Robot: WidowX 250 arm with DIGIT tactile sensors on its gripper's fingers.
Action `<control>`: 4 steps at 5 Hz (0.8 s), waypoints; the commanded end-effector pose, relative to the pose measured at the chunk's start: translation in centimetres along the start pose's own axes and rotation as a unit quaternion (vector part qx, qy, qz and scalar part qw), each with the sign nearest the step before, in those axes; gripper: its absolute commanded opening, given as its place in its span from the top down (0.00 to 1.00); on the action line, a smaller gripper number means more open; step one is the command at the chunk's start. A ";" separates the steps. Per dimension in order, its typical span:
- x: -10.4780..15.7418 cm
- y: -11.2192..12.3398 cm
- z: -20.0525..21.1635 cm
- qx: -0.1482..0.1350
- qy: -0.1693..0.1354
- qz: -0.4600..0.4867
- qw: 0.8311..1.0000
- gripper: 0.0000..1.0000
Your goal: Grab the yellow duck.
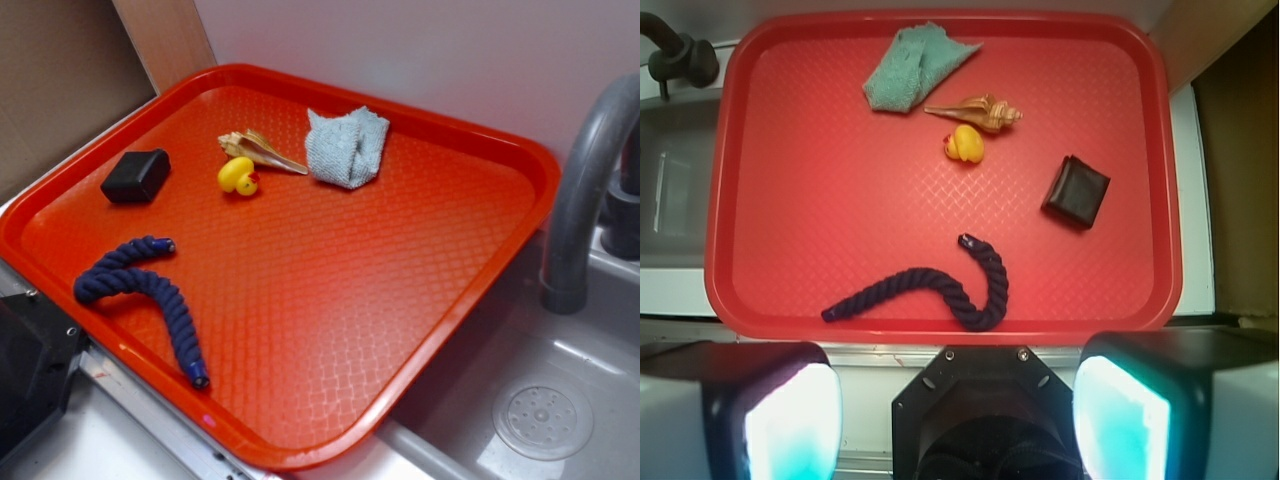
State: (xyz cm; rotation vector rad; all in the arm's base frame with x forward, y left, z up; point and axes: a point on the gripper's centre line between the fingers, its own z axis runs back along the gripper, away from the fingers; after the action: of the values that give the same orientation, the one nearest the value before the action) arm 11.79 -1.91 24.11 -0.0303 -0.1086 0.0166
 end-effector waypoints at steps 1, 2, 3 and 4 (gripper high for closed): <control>3.8 1.1 -1.0 -0.002 -0.048 0.106 0.993 0.00; 6.8 2.3 -5.2 -0.021 -0.050 0.153 0.987 0.00; 9.3 2.4 -9.7 0.022 -0.056 0.166 0.984 0.00; 10.8 1.4 -12.9 0.012 -0.040 0.138 0.990 0.00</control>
State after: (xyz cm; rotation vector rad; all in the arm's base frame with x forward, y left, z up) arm 23.63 -0.74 11.59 -0.0095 -0.1505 0.3038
